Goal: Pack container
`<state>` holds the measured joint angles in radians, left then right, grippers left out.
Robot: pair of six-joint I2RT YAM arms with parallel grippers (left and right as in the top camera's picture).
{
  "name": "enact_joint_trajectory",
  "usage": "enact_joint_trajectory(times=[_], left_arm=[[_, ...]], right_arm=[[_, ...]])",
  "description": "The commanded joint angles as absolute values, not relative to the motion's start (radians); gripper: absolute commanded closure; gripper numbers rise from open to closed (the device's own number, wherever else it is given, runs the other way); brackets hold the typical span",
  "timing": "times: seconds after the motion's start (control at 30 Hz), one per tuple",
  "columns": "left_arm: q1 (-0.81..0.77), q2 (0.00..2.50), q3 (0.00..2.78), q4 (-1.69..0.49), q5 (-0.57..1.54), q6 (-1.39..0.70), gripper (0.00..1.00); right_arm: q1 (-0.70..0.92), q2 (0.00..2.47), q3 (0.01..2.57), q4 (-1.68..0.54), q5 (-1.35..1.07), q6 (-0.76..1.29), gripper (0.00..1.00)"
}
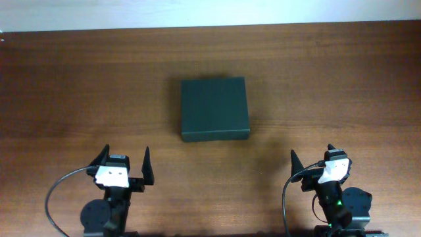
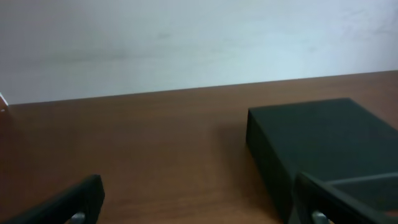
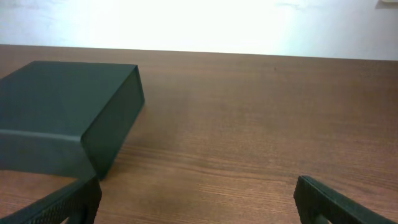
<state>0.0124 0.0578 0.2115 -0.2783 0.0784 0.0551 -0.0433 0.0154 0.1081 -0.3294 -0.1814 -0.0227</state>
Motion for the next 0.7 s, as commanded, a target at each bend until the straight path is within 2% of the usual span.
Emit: enact_joint_trajectory(times=[0.0,0.67], left_arm=[[0.007,0.003,0.157,-0.268,0.087,0.045,0.01],[0.007,0.005,0.081,-0.261,0.087,0.045,0.01]], right_arm=[[-0.046,0.003,0.101,-0.331,-0.172,-0.018,0.01],[-0.046,0.003,0.101,-0.331,-0.173,-0.018,0.01]])
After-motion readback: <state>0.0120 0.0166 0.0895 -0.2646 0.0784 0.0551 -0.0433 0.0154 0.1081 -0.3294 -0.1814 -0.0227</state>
